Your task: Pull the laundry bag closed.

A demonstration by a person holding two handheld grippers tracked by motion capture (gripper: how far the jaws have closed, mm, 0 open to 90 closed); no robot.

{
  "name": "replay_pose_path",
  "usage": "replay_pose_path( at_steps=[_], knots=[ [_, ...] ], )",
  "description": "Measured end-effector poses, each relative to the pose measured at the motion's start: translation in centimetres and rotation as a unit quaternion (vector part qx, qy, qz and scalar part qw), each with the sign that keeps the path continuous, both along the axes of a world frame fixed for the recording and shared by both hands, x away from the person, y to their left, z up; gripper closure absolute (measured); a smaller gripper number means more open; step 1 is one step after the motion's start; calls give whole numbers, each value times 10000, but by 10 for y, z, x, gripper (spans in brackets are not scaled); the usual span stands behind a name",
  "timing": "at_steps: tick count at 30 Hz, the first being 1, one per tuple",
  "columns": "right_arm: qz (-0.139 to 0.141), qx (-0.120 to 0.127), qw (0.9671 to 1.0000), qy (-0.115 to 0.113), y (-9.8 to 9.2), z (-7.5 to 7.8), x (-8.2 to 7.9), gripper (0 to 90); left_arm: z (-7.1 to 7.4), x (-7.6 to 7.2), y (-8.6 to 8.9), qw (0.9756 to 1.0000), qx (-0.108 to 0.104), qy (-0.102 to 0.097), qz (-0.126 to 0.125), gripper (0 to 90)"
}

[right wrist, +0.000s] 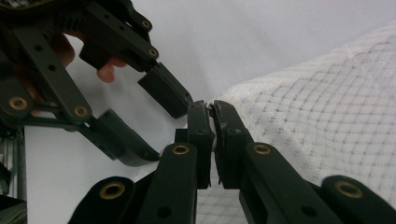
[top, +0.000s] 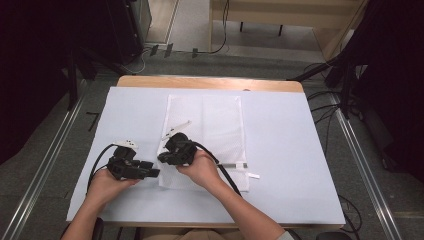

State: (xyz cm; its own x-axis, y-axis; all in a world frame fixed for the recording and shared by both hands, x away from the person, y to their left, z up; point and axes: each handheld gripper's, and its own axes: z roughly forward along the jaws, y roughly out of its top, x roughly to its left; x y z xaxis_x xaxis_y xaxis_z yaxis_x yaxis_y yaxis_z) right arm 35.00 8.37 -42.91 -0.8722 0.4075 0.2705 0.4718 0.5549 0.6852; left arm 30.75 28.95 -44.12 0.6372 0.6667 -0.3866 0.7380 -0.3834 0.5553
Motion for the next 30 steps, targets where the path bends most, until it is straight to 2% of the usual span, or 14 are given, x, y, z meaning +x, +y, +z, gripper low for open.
replay_pose_path(
  at_steps=[4, 8, 12, 15, 16, 19, 22, 24, 26, 30],
  knots=[
    [5, 54, 10000, -28, -1, 3, 0, 874, 2, 0, -1, 9998, -167, -50, -11, 488],
    [35, 93, 9999, -43, -2, 5, -1, 874, 0, 2, -6, 9999, -117, 10, -20, 488],
    [84, 133, 9999, 9, -3, 9, -5, 875, 0, 7, -10, 9999, -142, 35, -15, 558],
    [149, 154, 9998, 15, -5, 10, -5, 875, -3, 9, -10, 10000, -25, -23, -55, 597],
    [186, 209, 9996, 97, -6, 11, -5, 877, -3, 9, -9, 10000, -44, -50, -61, 639],
    [224, 241, 9994, 130, -7, 12, -5, 877, -4, 12, -8, 9999, -131, -64, -80, 666],
    [254, 246, 9993, 157, -8, 11, -5, 877, -4, 13, -8, 9997, -126, -87, -175, 684],
    [265, 246, 9992, 168, -8, 11, -5, 877, -4, 13, -8, 9996, -65, -126, -259, 702],
    [304, 249, 9991, 175, -8, 11, -4, 877, -2, 12, -10, 9991, 4, -260, -349, 719],
    [351, 239, 9988, 233, -8, 9, -4, 877, -2, 11, -11, 9988, 39, -266, -419, 753]
  ],
)
